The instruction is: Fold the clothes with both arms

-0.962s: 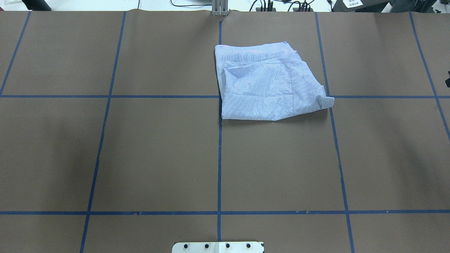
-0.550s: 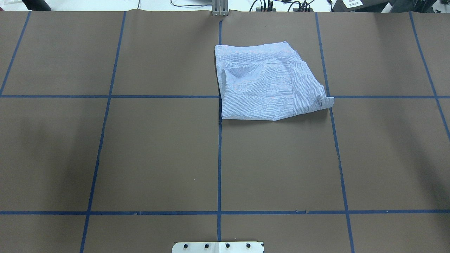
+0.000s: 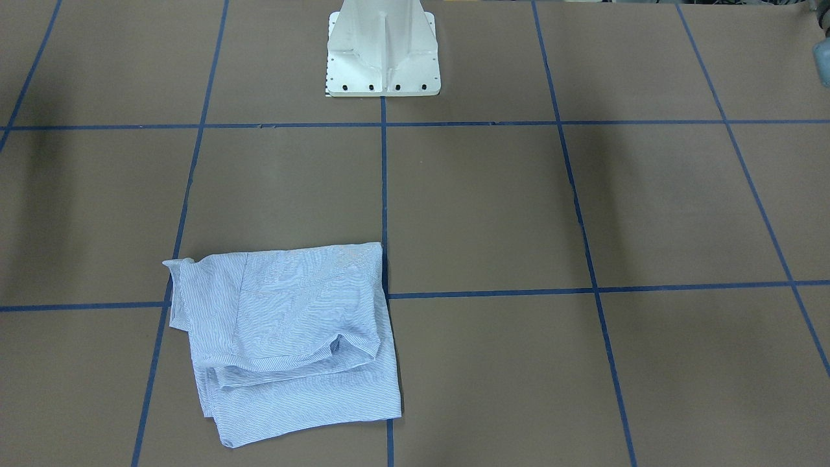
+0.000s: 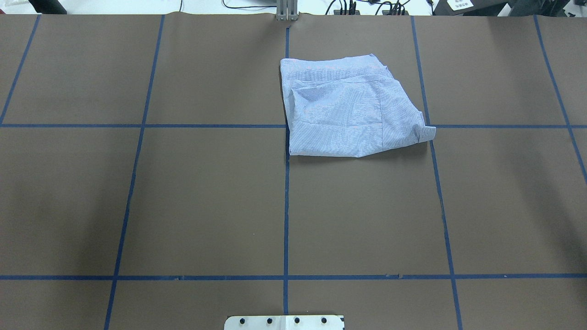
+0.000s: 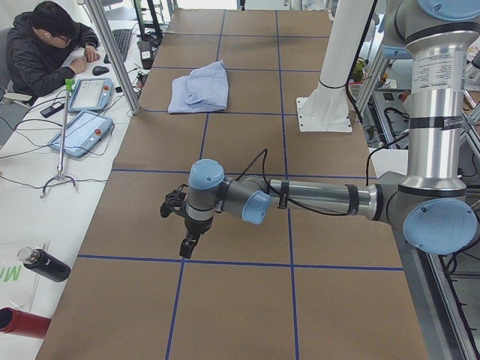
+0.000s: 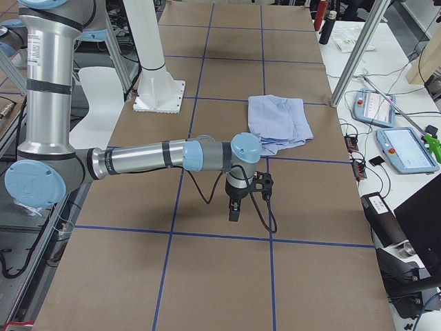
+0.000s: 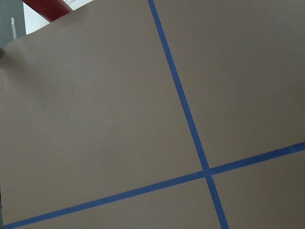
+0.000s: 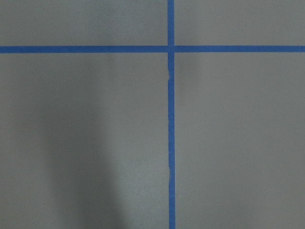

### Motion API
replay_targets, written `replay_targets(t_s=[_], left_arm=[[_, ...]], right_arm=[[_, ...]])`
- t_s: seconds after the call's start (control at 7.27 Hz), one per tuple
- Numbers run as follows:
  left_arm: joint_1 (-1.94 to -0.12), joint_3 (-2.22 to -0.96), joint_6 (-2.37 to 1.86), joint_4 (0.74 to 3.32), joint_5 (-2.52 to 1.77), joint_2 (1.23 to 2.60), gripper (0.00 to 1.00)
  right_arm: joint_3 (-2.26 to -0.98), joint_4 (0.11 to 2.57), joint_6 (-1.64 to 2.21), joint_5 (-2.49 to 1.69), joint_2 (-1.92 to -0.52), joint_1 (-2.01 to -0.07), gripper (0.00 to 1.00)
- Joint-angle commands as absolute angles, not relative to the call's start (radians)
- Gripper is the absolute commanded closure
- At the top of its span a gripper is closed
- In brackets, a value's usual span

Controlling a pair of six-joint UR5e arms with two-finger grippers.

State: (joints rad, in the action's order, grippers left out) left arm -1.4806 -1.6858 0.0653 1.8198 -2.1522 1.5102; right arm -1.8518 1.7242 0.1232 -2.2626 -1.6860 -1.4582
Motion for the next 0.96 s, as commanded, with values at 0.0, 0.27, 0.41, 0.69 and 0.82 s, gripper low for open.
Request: replay_targets(t_s=[0.0,0.27,0.41,0.69,0.82], left_arm=[[-1.568,-1.776,0.184,1.572,-2.178,1.506,0.00],[-1.615,-1.737,0.187,1.539,-2.294,1.491,0.00],[-1.614,-1.680,0.186,1.548,-2.369,1.493,0.00],[-1.614,-1.678,0.184,1.552,-2.370,1.496,0.00],[-1.614,-1.683,0.181,1.552,-2.367,1.496,0.00]], right_arm=[[-1.852,1.724,0.121,-2.305,-1.687,-1.477,0.00],[-1.847,1.724,0.118,-2.312,-1.689,-1.491,0.00],[-1.841,1.724,0.086,-2.312,-1.701,-1.499,0.00],[-1.841,1.726,0.034,-2.312,-1.723,-1.514,0.00],[-1.841,1.726,0.035,-2.312,-1.726,-1.516,0.00]])
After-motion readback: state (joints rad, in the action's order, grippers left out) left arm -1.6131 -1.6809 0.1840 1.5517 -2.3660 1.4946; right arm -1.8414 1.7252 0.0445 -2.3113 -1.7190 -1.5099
